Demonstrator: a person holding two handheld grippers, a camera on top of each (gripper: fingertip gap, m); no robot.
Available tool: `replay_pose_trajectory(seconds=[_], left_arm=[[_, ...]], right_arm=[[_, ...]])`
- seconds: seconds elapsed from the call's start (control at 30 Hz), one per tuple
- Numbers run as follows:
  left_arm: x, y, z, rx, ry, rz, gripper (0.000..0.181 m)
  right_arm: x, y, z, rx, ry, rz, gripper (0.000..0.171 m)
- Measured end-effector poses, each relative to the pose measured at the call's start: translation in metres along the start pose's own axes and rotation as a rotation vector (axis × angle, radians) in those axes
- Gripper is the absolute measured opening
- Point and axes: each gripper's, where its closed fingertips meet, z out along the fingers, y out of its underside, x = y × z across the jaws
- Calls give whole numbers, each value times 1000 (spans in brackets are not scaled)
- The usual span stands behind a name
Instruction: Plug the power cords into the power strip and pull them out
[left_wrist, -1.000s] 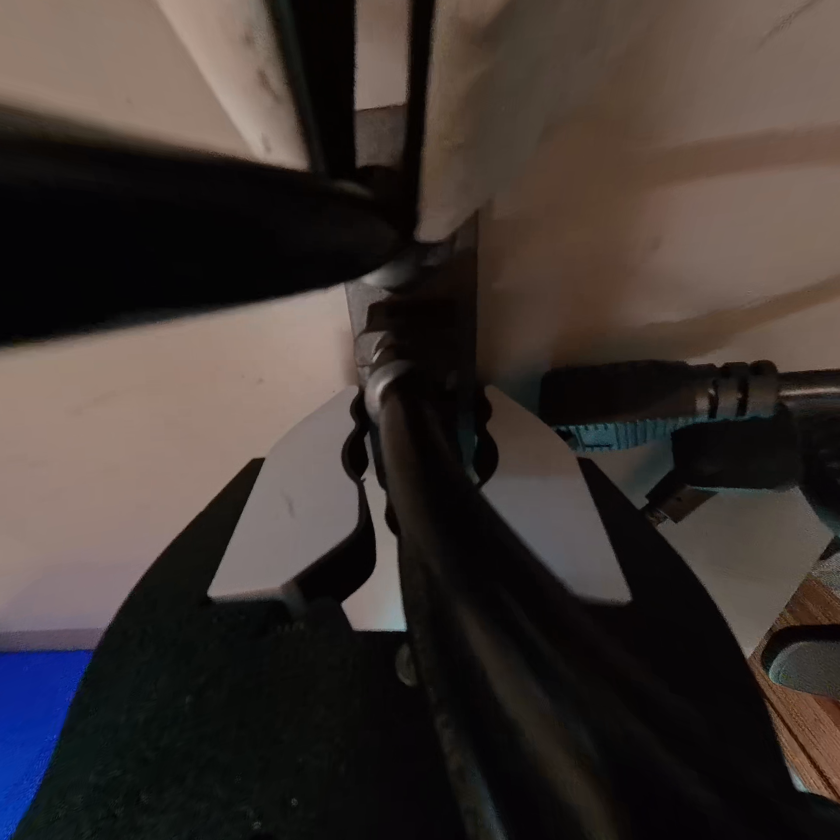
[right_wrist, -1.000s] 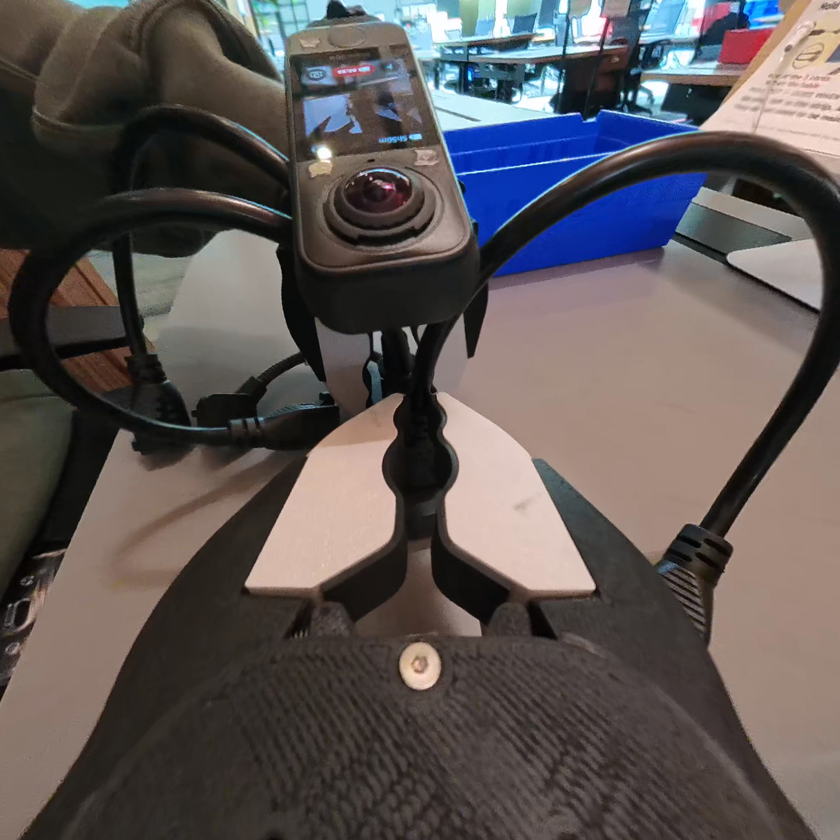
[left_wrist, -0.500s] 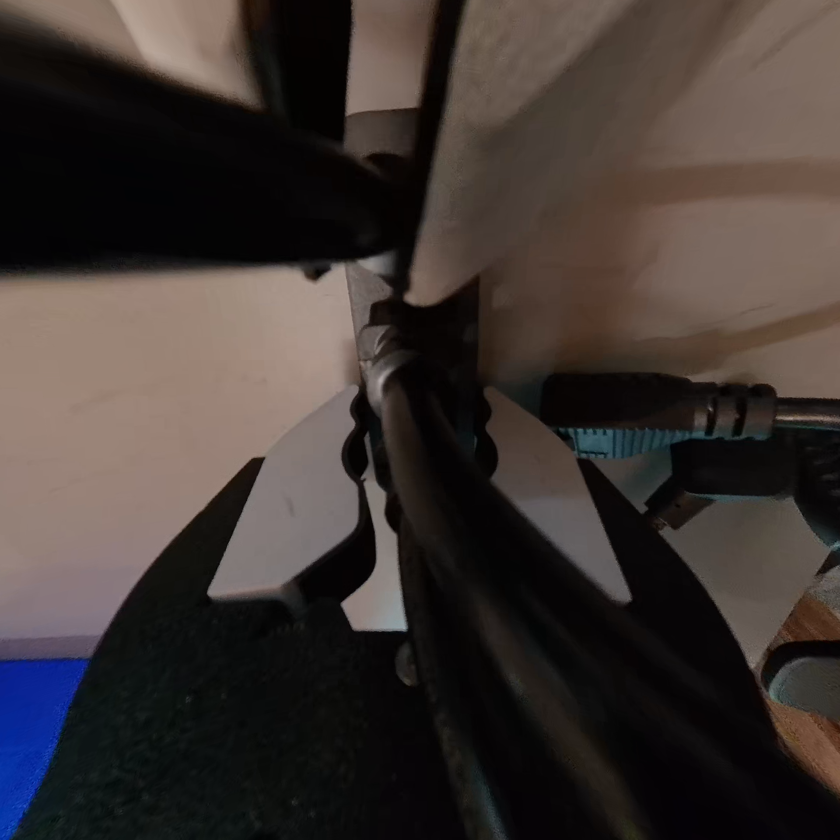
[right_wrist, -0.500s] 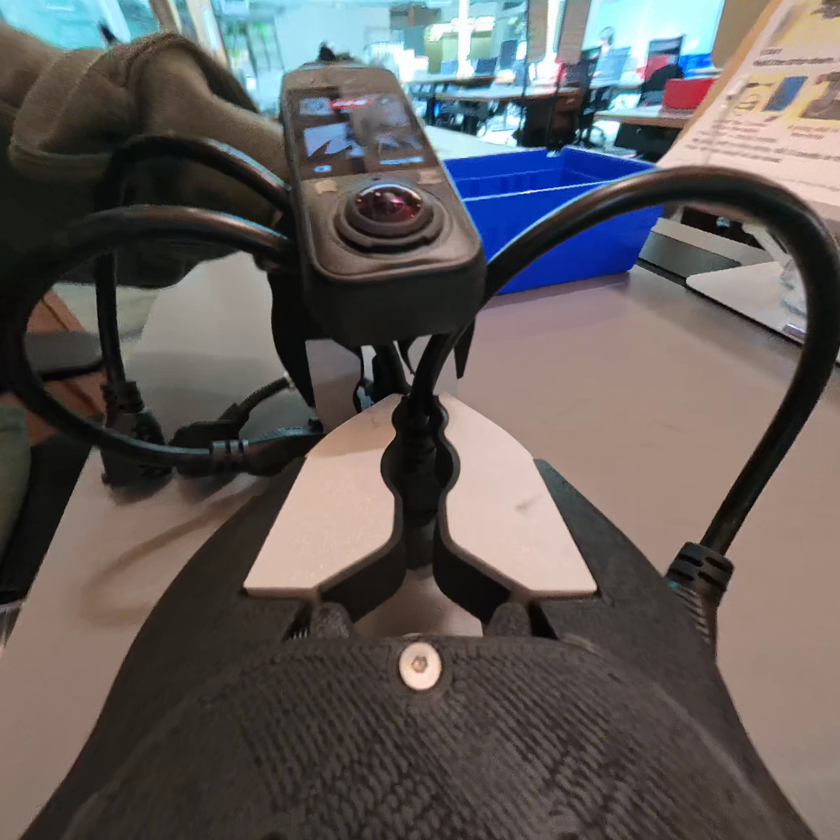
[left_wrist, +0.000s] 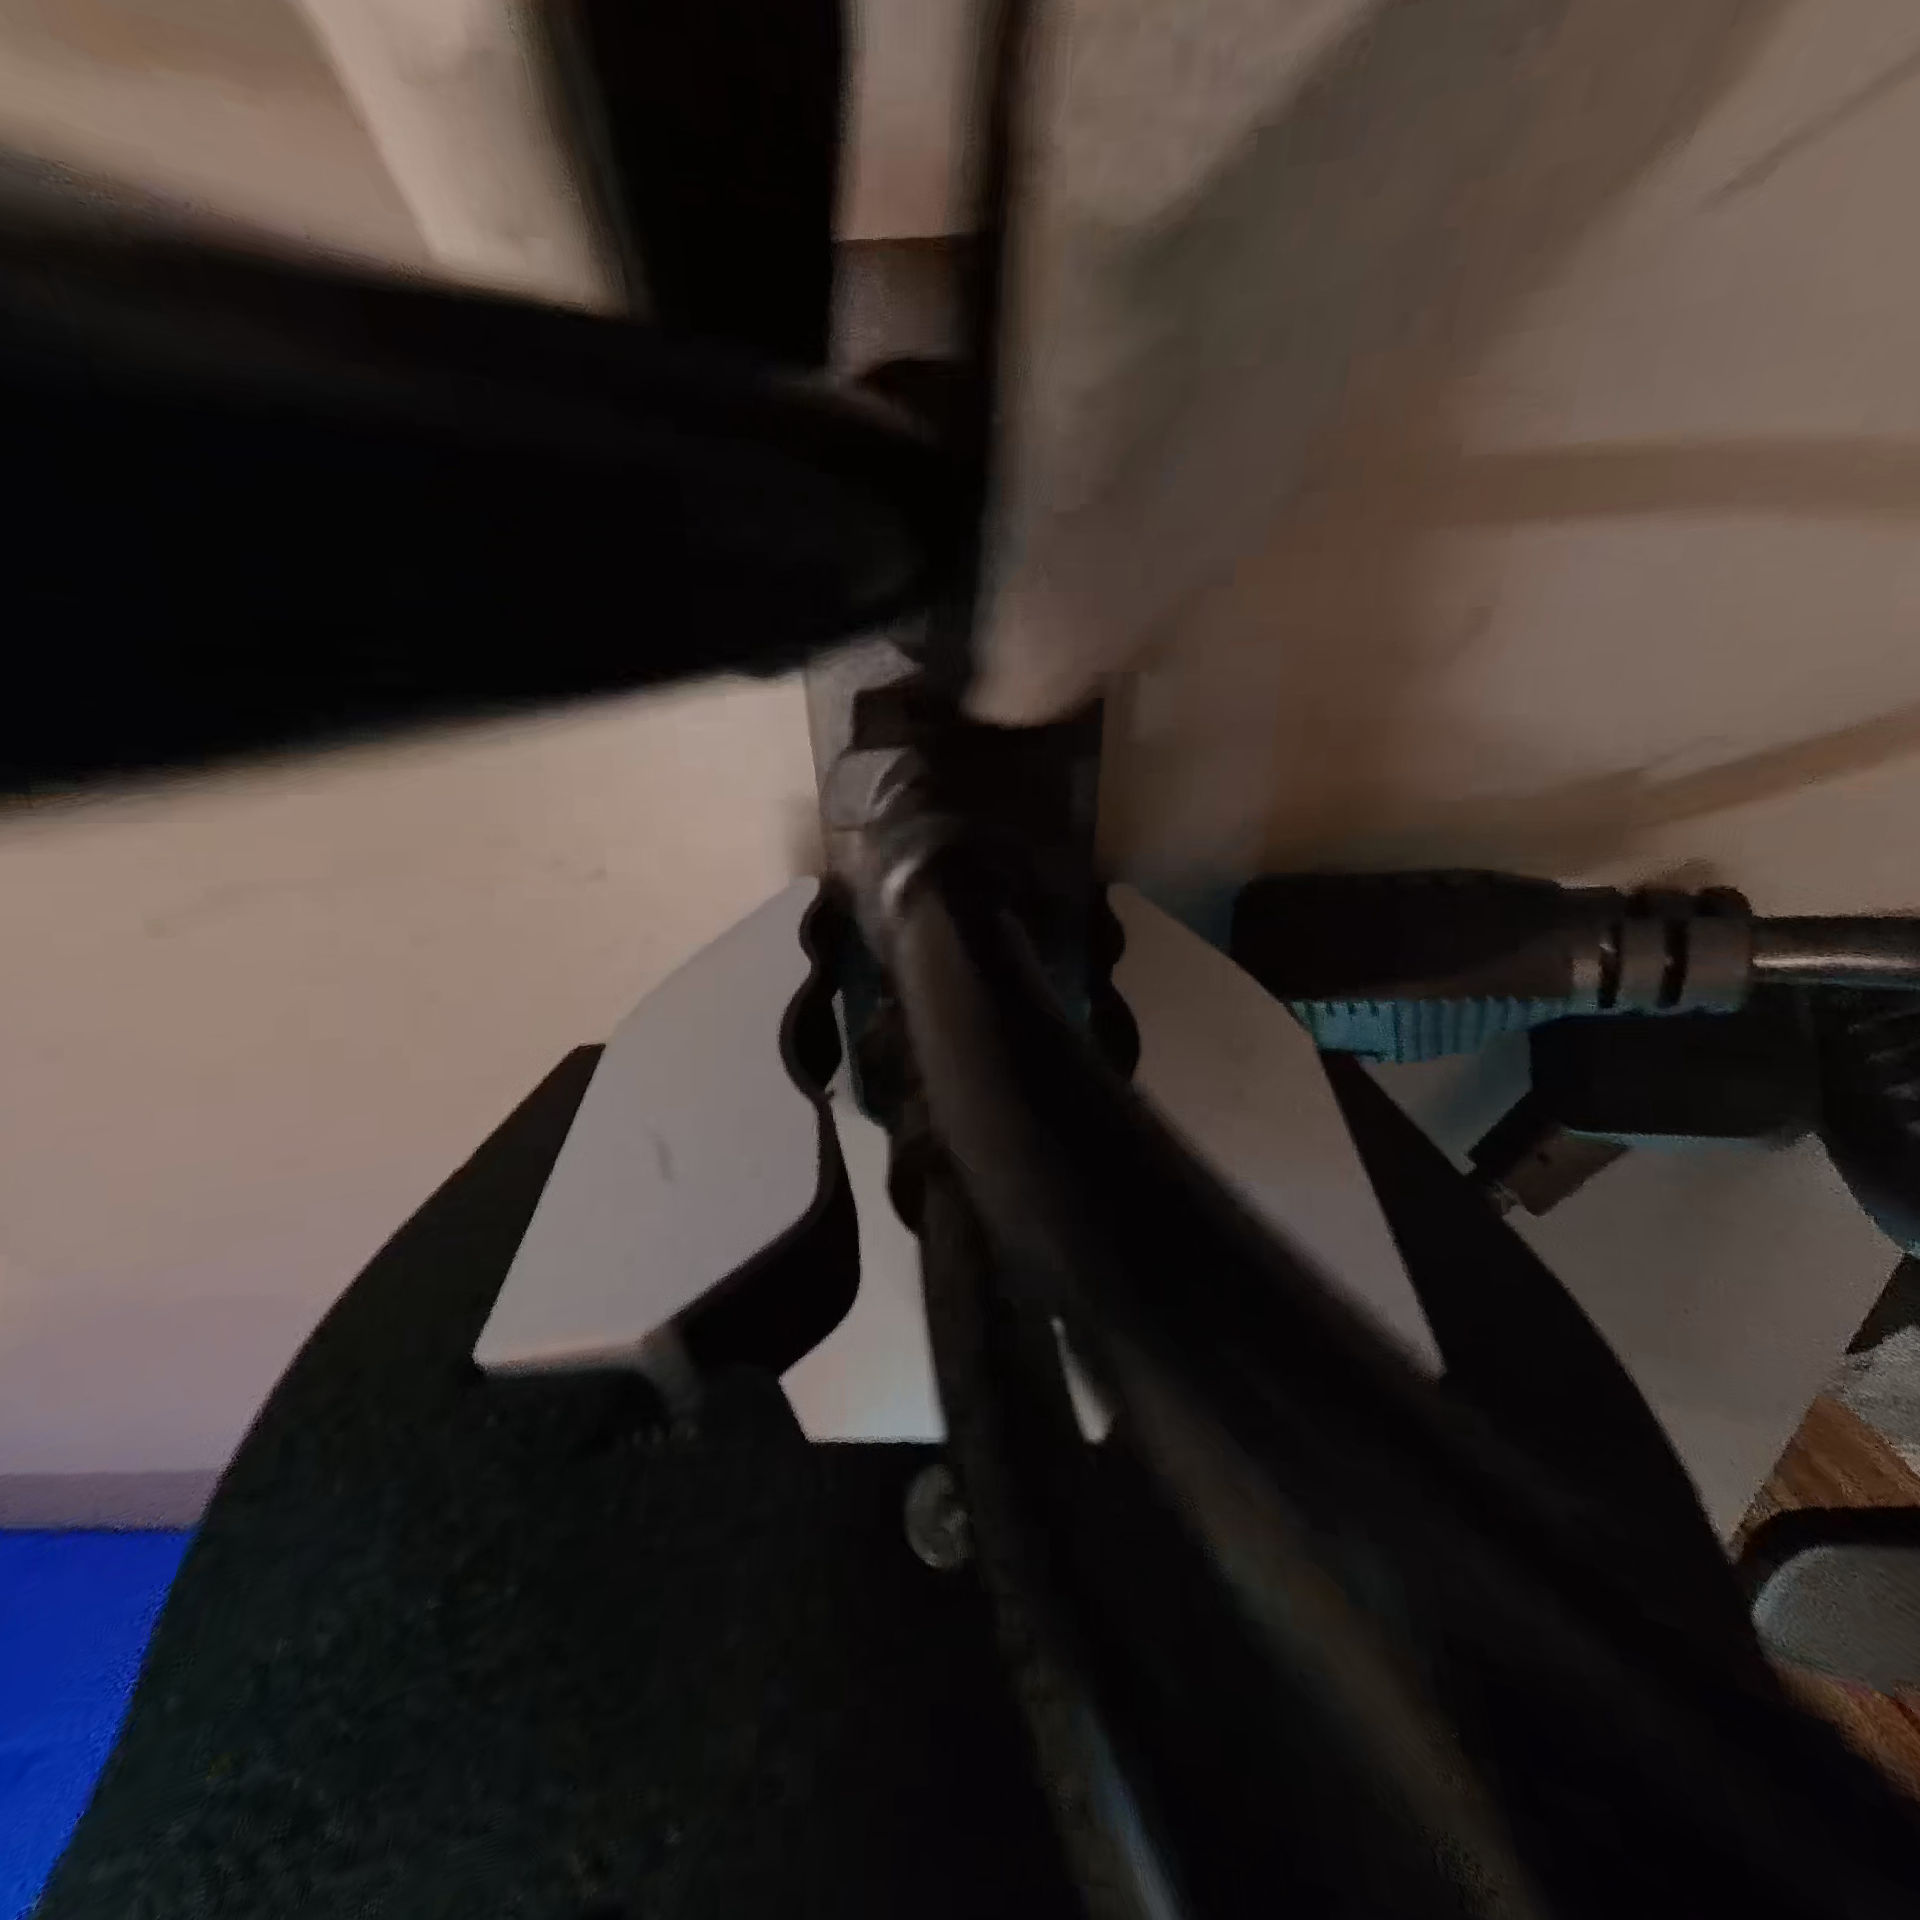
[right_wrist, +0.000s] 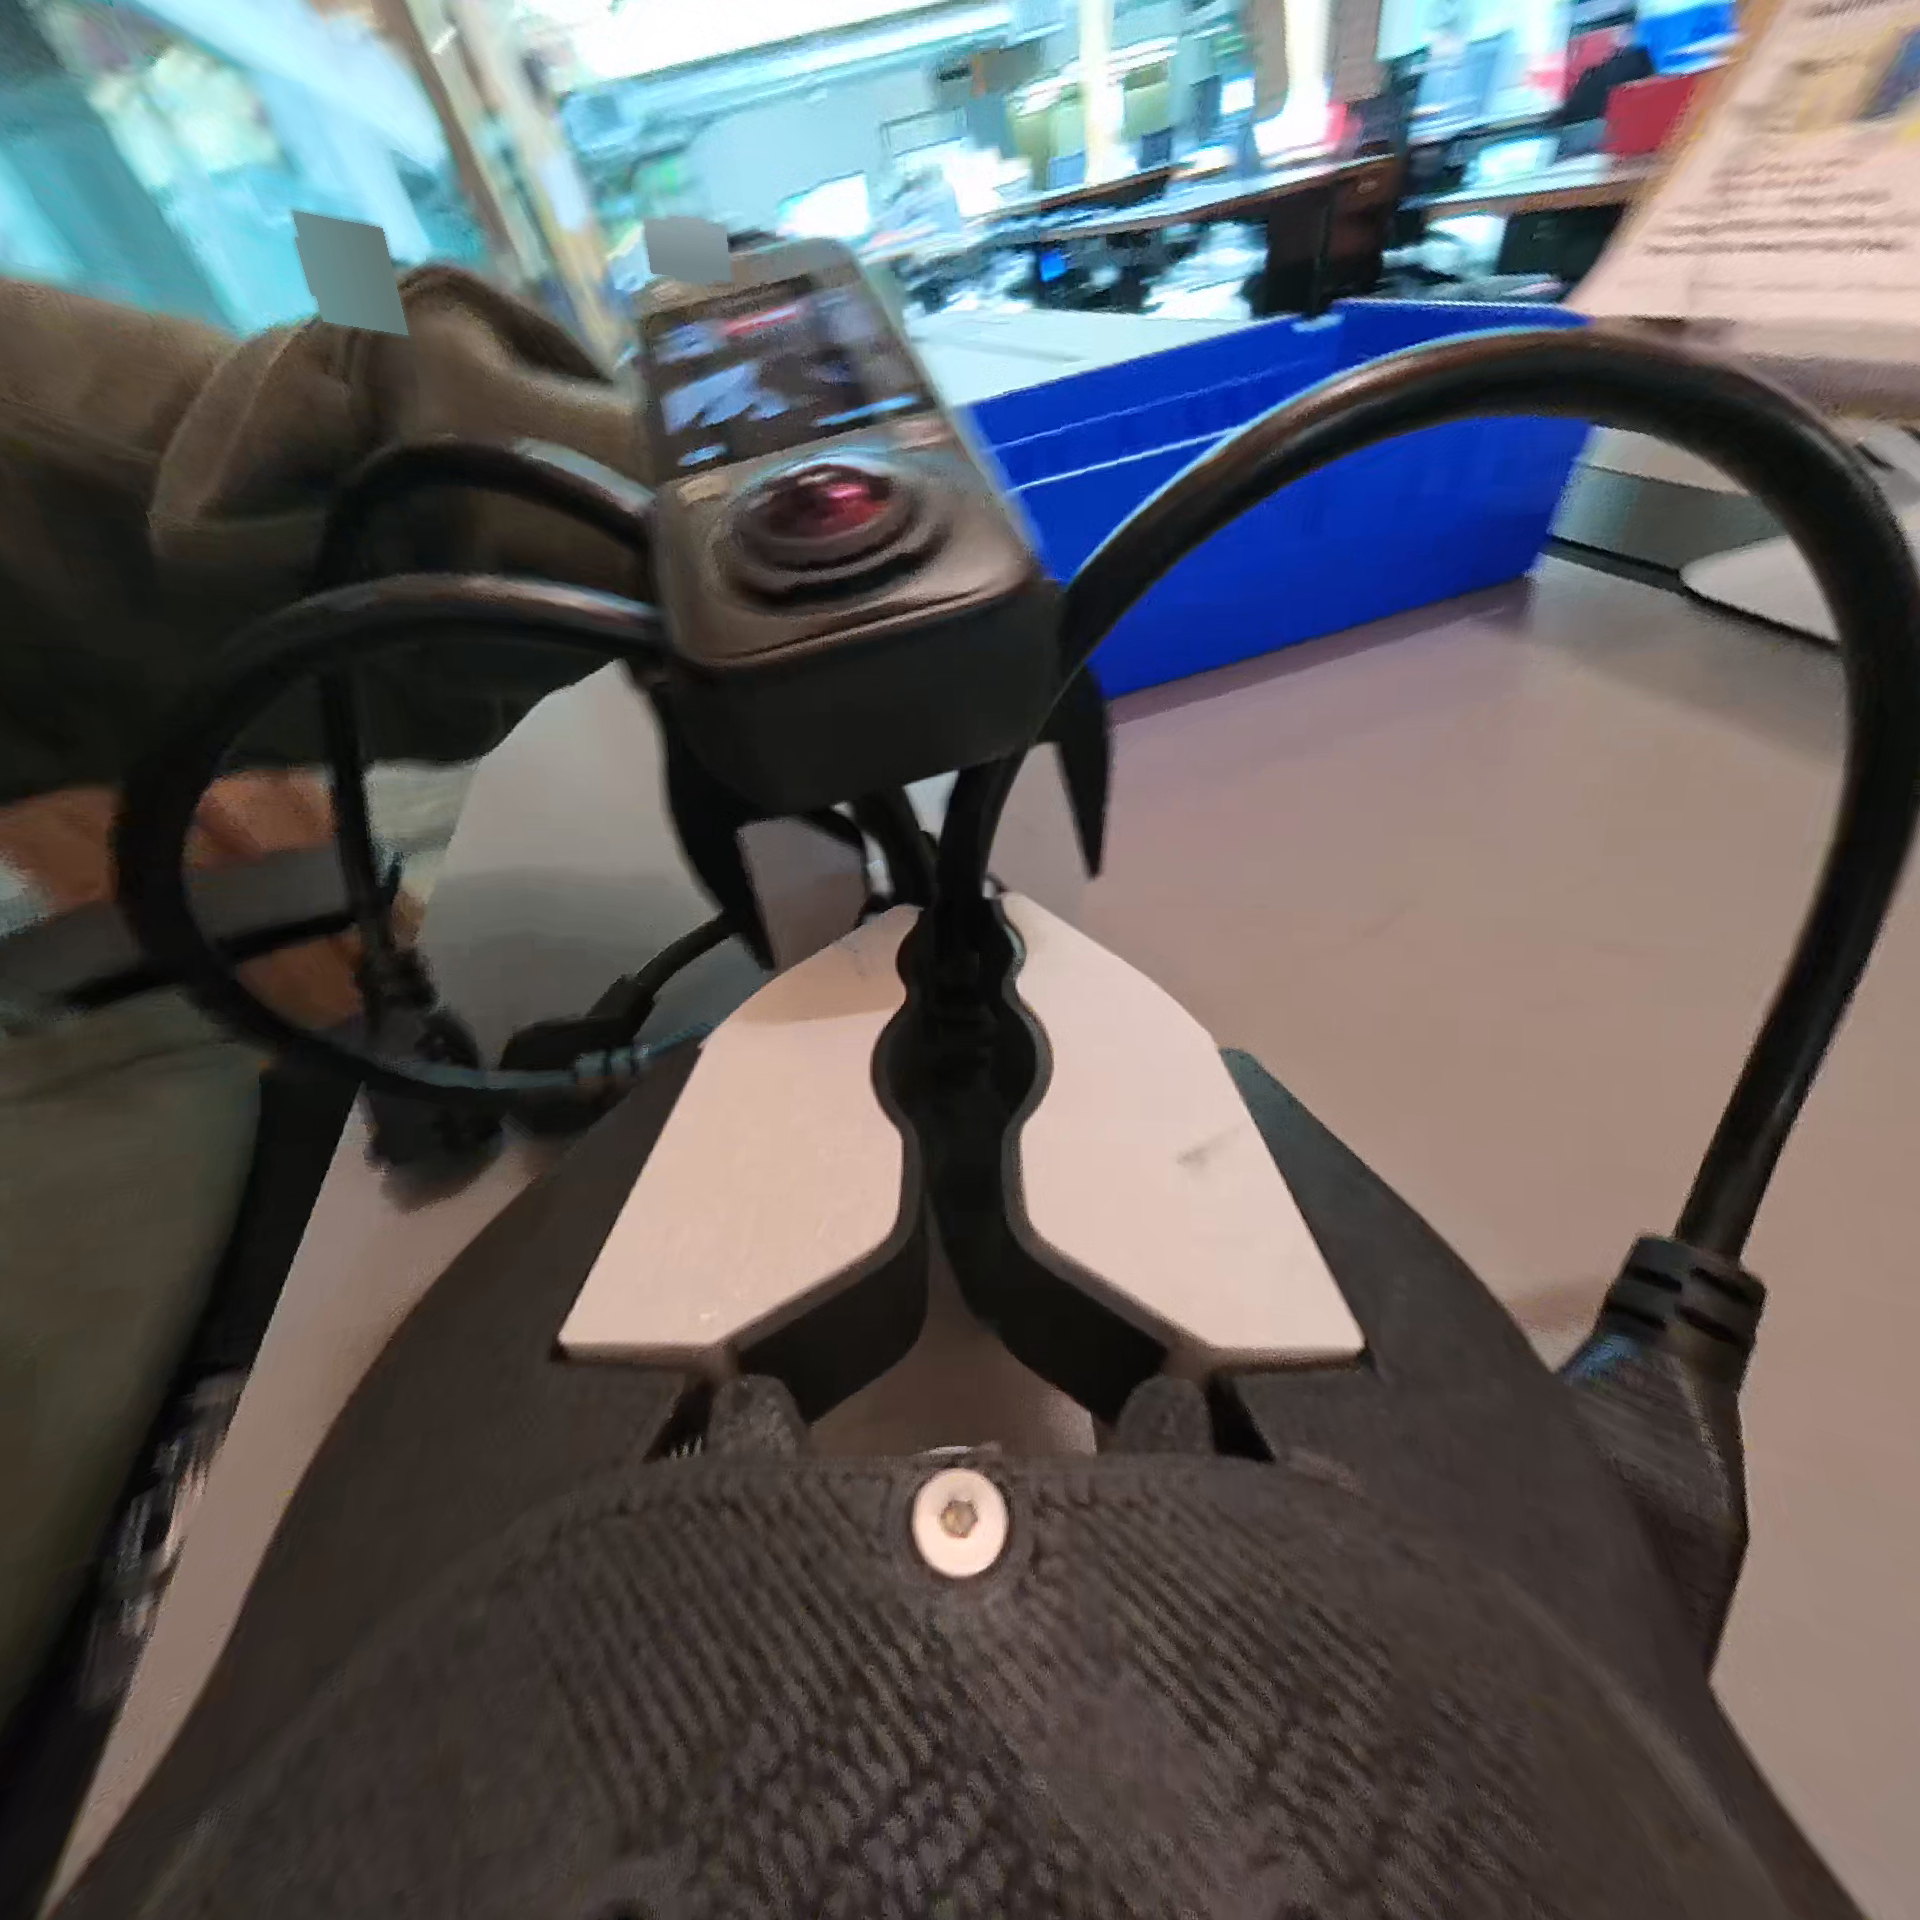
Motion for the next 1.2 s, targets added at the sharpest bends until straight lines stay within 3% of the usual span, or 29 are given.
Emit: replay_pose_trajectory(seconds=[0.1, 0.27, 0.33, 0.4, 0.6, 0.73, 0.87, 0.97, 1.03, 1.2], left_arm=[[6, -4, 0, 1, 8, 61, 43], [3, -6, 1, 5, -5, -12, 45], [8, -8, 1, 18, 4, 52, 44], [9, -10, 1, -4, 6, 53, 44], [3, -13, 1, 16, -8, -36, 45], [10, -15, 1, 14, -4, 48, 44], [4, -15, 2, 23, -7, -26, 45], [9, -17, 2, 33, -2, 37, 44], [10, -18, 2, 19, 4, 32, 44], [3, -19, 2, 44, -8, -43, 45]], right_arm=[[-12, 6, -6, -162, -38, -165, 9], [6, 0, -7, -52, 48, 23, 8], [-14, 3, -9, -108, -69, -91, 9], [-13, 5, -13, -154, -66, -135, 8], [13, -4, -12, -25, 66, 108, 8], [-13, 2, -16, -148, -70, -119, 9], [9, -5, -13, -41, 41, 1, 8], [-12, 0, -17, -106, -88, -101, 8], [-10, 1, -18, -137, -78, -146, 9], [12, -7, -16, -24, 29, 38, 8]])
